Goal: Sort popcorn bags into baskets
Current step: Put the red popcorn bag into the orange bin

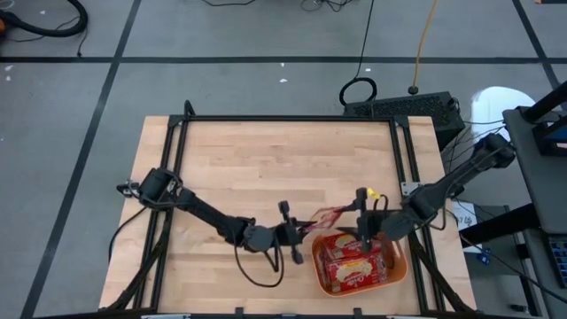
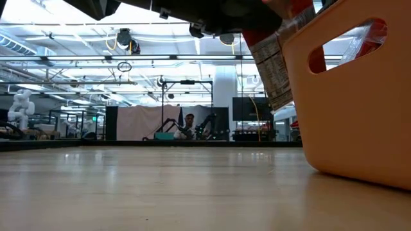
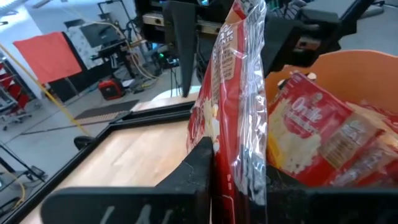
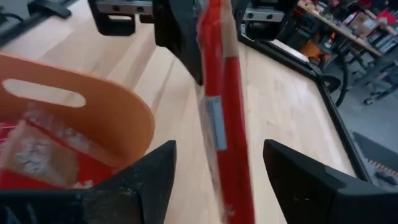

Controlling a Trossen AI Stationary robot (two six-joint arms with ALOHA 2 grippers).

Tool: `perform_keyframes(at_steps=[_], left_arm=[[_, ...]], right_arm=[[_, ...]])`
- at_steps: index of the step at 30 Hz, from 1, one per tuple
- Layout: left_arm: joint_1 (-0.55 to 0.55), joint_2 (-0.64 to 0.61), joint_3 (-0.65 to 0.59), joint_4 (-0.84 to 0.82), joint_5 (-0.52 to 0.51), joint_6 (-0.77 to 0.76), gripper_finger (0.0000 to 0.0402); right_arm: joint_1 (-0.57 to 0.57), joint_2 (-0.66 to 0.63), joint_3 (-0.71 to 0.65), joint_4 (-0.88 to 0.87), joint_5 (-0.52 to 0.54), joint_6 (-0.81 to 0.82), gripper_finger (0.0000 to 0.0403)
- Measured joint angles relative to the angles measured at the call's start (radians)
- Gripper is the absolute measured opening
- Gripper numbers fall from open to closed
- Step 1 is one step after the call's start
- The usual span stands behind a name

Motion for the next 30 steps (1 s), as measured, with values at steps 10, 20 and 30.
perform_keyframes(at_steps=[10,20,30], left_arm=[[-0.004,0.000,0.000,0.001,0.048,0.005,0.0032],[-0.004,0.002,0.000,0.001,0.055,0.008,0.0033],[0.001,0.002,0.000,-0.002,0.049,-0.031,0.0055]], right_arm=[[-0.044,0.117,0.026,0.100,-0.002,-0.035,0.0211],[-0.067,0.157,0.028,0.099,-0.080,-0.036,0.0104],[-0.067,0.136,0.030,0.084,-0.084,-0.011,0.0023]])
